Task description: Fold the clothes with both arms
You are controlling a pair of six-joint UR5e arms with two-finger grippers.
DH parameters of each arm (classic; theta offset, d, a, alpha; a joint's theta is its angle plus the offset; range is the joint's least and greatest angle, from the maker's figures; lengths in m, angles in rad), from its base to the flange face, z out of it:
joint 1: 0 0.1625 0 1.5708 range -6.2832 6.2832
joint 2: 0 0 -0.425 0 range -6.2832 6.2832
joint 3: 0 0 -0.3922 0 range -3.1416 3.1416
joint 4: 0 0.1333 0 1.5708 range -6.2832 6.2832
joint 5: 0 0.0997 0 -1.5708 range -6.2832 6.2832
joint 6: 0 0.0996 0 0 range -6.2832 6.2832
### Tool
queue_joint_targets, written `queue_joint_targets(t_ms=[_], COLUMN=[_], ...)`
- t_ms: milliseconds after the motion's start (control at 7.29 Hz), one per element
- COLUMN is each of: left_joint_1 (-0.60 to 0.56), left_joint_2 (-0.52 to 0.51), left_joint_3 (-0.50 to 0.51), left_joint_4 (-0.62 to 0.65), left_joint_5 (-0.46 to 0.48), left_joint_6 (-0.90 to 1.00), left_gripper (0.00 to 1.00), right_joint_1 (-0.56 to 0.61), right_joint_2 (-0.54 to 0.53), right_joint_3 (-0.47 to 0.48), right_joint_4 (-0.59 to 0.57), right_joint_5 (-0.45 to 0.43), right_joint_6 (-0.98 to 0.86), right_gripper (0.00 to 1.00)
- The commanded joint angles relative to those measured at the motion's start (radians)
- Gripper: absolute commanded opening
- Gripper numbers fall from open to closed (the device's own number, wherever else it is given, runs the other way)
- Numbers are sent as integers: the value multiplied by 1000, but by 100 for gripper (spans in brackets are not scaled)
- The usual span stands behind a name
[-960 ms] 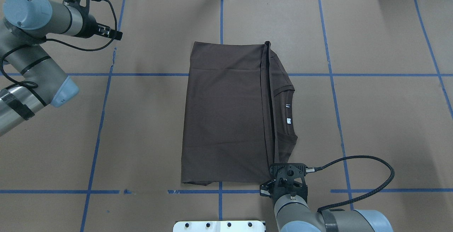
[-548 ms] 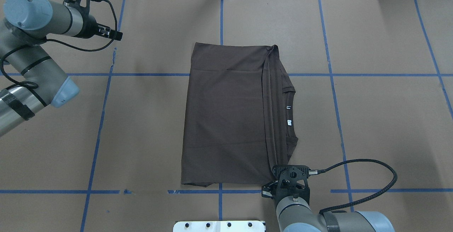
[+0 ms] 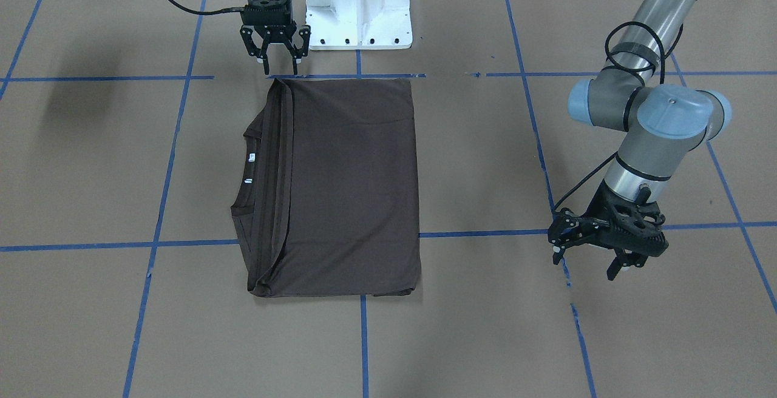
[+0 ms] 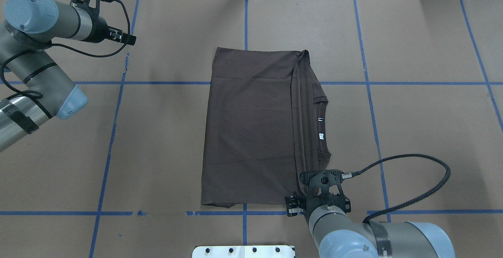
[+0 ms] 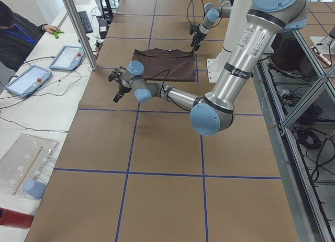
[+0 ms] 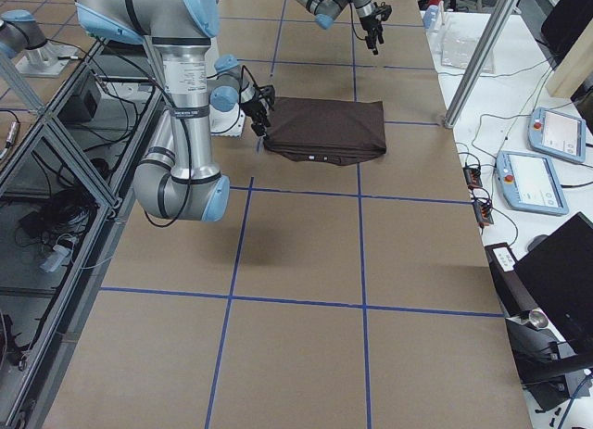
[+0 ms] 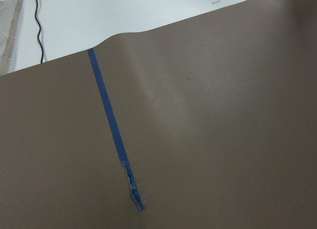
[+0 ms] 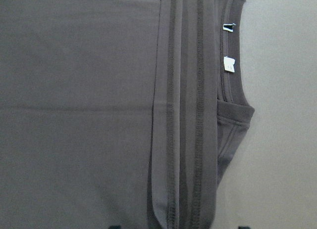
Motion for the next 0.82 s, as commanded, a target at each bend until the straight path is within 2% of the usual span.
queue_joint_targets(t_ms=[0,274,411,685], left_joint_1=[0,0,0,0], left_joint_2=[0,0,0,0], left_joint_3=[-1,-1,-1,-1], left_joint_4=[0,0,0,0], left_joint_5=[0,0,0,0], left_joint_6=[-2,-6,-6,-6], left_gripper=[100,100,100,100], right_joint_1=[44,59,60,61], right_joint_2=[7,64,64,91], right_joint_3=[-29,-116,-123,-120], right_joint_4=[0,-3,-5,-101], right_joint_5=[62,122,125,135], right_joint_6=[-155,-169,-171,-198], right_gripper=[100,100,100,100])
